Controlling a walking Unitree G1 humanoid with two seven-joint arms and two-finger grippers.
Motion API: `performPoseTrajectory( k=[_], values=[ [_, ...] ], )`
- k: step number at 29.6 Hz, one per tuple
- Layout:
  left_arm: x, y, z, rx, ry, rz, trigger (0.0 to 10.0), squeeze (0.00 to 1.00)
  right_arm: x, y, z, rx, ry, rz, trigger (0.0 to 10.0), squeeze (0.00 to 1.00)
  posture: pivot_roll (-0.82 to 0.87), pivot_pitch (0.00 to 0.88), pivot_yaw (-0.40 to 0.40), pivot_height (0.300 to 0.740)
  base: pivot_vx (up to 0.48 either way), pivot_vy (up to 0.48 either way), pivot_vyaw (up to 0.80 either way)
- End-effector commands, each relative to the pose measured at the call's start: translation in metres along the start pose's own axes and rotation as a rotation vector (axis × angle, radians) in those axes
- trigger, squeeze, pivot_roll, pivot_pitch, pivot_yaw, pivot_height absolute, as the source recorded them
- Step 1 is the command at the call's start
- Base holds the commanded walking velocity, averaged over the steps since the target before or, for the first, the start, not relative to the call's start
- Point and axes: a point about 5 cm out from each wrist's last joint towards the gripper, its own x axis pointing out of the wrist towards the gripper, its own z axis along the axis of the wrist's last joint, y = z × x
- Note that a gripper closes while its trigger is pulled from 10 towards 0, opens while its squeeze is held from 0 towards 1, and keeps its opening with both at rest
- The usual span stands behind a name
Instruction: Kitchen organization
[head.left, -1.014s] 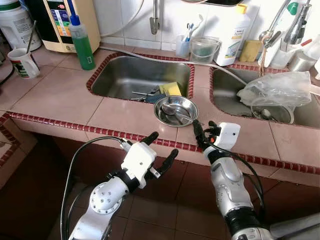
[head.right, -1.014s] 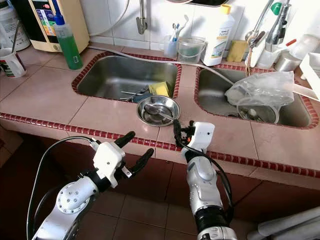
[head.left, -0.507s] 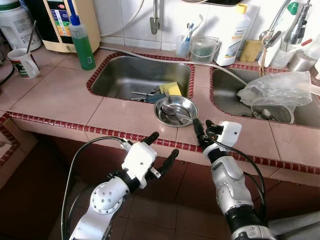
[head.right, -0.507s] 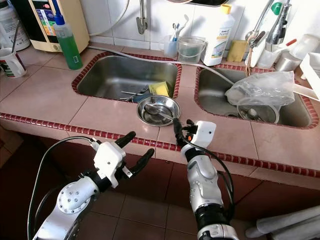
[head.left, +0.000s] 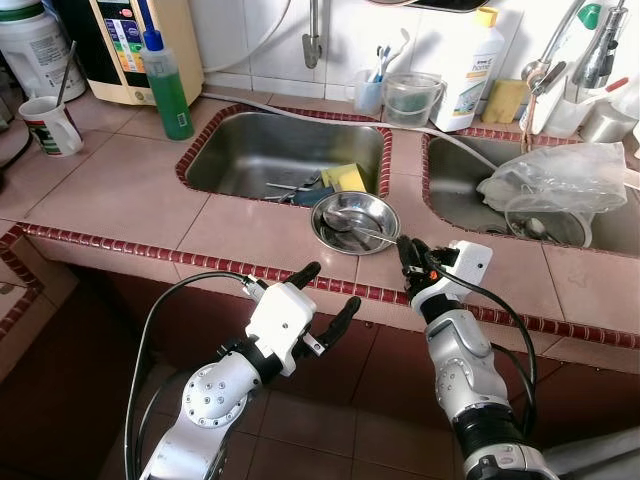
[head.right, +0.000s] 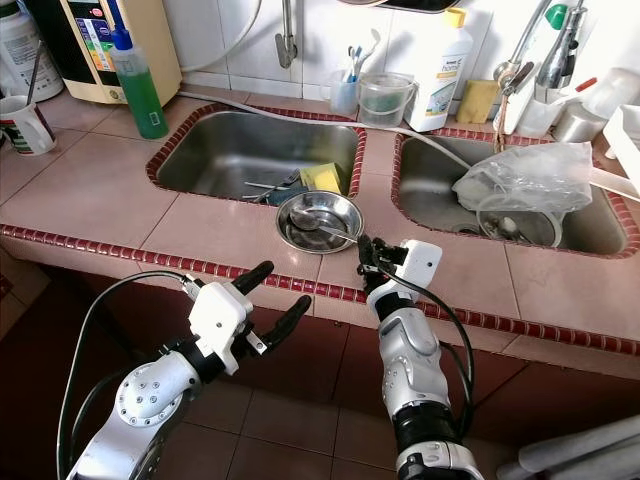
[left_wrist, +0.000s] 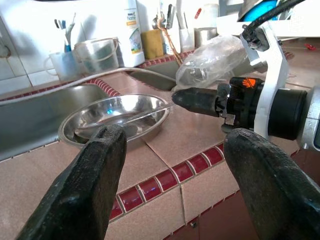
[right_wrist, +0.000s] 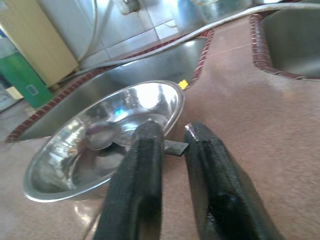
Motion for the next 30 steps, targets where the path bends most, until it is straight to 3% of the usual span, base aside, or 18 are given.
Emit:
performPoseTrajectory(
  k=[1, 2, 4, 6, 7, 9, 10, 11, 12, 13, 15, 16, 30],
  values=[
    [0.0012, -0.0027, 0.0066, 0.01, -0.02, -0.021, 10.0, 0.0, 0.0015, -0.0018, 0.0007, 0.033, 0.004, -0.003, 4.4, 0.0, 0.03, 0.114, 0.0, 0.74, 0.0, 0.0, 0.0],
    [0.0012, -0.0029, 0.0067, 0.01, -0.02, -0.021, 10.0, 0.0, 0.0017, -0.0014, 0.0012, 0.045, 0.0, 0.004, 5.0, 0.0, 0.03, 0.116, 0.0, 0.74, 0.0, 0.0, 0.0],
    [0.0011, -0.0031, 0.0067, 0.01, -0.02, -0.021, 10.0, 0.0, 0.0023, -0.0009, 0.0023, 0.054, -0.003, 0.01, 5.0, 0.0, 0.03, 0.116, 0.0, 0.74, 0.0, 0.0, 0.0],
    [0.001, -0.0031, 0.0069, 0.01, -0.02, -0.02, 10.0, 0.0, 0.0027, -0.0008, 0.0026, 0.054, -0.003, 0.01, 5.7, 0.0, 0.03, 0.116, 0.0, 0.74, 0.0, 0.0, 0.0],
    [0.001, -0.0031, 0.0069, 0.011, -0.02, -0.02, 10.0, 0.0, 0.0029, -0.0008, 0.0026, 0.054, -0.002, 0.009, 8.1, 0.0, 0.03, 0.116, 0.0, 0.74, 0.0, 0.0, 0.0],
    [0.001, -0.003, 0.0071, 0.011, -0.02, -0.019, 10.0, 0.0, 0.0033, -0.0009, 0.0026, 0.056, -0.001, 0.009, 8.5, 0.0, 0.03, 0.115, 0.0, 0.74, 0.0, 0.0, 0.0],
    [0.001, -0.0031, 0.0071, 0.01, -0.02, -0.019, 10.0, 0.0, 0.0034, -0.0009, 0.0026, 0.059, -0.002, 0.008, 10.0, 0.0, 0.03, 0.116, 0.001, 0.74, 0.0, 0.0, 0.0],
    [0.001, -0.0033, 0.0072, 0.008, -0.02, -0.02, 10.0, 0.0, 0.0036, -0.0011, 0.0028, 0.064, -0.003, 0.008, 7.9, 0.0, 0.04, 0.116, 0.001, 0.74, 0.0, 0.0, 0.0],
    [0.0009, -0.0033, 0.0073, 0.007, -0.02, -0.02, 10.0, 0.0, 0.0037, -0.0013, 0.003, 0.065, -0.004, 0.008, 7.9, 0.0, 0.04, 0.116, 0.001, 0.74, 0.0, 0.0, 0.0],
    [0.0009, -0.0034, 0.0072, 0.008, -0.019, -0.021, 10.0, 0.0, 0.0038, -0.0012, 0.0032, 0.067, -0.007, 0.009, 0.8, 0.0, 0.04, 0.116, 0.001, 0.74, 0.0, 0.0, 0.0],
    [0.0008, -0.0034, 0.0072, 0.009, -0.018, -0.021, 10.0, 0.0, 0.0038, -0.001, 0.0033, 0.068, -0.008, 0.009, 0.8, 0.0, 0.04, 0.116, 0.002, 0.74, 0.0, 0.0, 0.0],
    [0.0008, -0.0034, 0.0073, 0.009, -0.018, -0.021, 10.0, 0.0, 0.0038, -0.0004, 0.0037, 0.07, -0.012, 0.016, 0.0, 0.0, 0.04, 0.116, 0.002, 0.74, 0.0, 0.0, 0.0],
    [0.0023, -0.0031, 0.0077, 0.012, -0.02, -0.023, 10.0, 0.0, 0.0007, -0.0004, 0.0007, 0.104, -0.012, 0.002, 0.0, 0.0, 0.04, 0.112, -0.003, 0.74, 0.0, 0.0, 0.0]
  ],
)
